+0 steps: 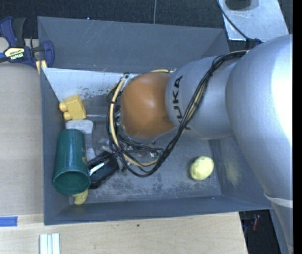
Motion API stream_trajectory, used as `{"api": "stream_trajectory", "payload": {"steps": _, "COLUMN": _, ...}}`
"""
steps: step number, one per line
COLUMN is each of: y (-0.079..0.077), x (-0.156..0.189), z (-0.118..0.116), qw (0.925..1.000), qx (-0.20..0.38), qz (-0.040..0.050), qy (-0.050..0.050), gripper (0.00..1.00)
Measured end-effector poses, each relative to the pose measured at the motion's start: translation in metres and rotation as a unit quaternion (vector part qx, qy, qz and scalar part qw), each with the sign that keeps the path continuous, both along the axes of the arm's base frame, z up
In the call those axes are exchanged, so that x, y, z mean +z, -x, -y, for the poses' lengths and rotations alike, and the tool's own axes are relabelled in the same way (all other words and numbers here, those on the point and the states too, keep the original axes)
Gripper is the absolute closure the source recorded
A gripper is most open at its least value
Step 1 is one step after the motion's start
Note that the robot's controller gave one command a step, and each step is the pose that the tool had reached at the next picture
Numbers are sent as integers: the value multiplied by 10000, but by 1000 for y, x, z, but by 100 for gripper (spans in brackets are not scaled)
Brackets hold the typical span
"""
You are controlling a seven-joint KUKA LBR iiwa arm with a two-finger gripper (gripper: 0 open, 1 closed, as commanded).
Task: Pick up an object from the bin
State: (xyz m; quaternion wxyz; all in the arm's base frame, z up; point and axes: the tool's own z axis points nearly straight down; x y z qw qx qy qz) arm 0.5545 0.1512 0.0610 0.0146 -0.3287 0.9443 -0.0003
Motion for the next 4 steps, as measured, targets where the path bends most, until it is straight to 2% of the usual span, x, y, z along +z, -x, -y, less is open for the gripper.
{"api": "stream_trajectory", "payload": {"steps": 1, "y": 0, "x": 1, "z": 0, "qw": 10000, "qx": 44, "qz": 3, "qy": 3, "gripper": 100}}
{"api": "stream_trajectory", "payload": {"steps": 2, "y": 2, "x": 14, "z": 1, "qw": 10000, "qx": 49, "qz": -30, "qy": 13, "gripper": 100}}
{"api": "stream_trajectory", "payload": {"steps": 3, "y": 1, "x": 41, "z": 1, "qw": 10000, "qx": 42, "qz": 1, "qy": 7, "gripper": 100}}
{"api": "stream_trajectory", "payload": {"steps": 4, "y": 1, "x": 54, "z": 1, "qw": 10000, "qx": 41, "qz": -12, "qy": 10, "gripper": 100}}
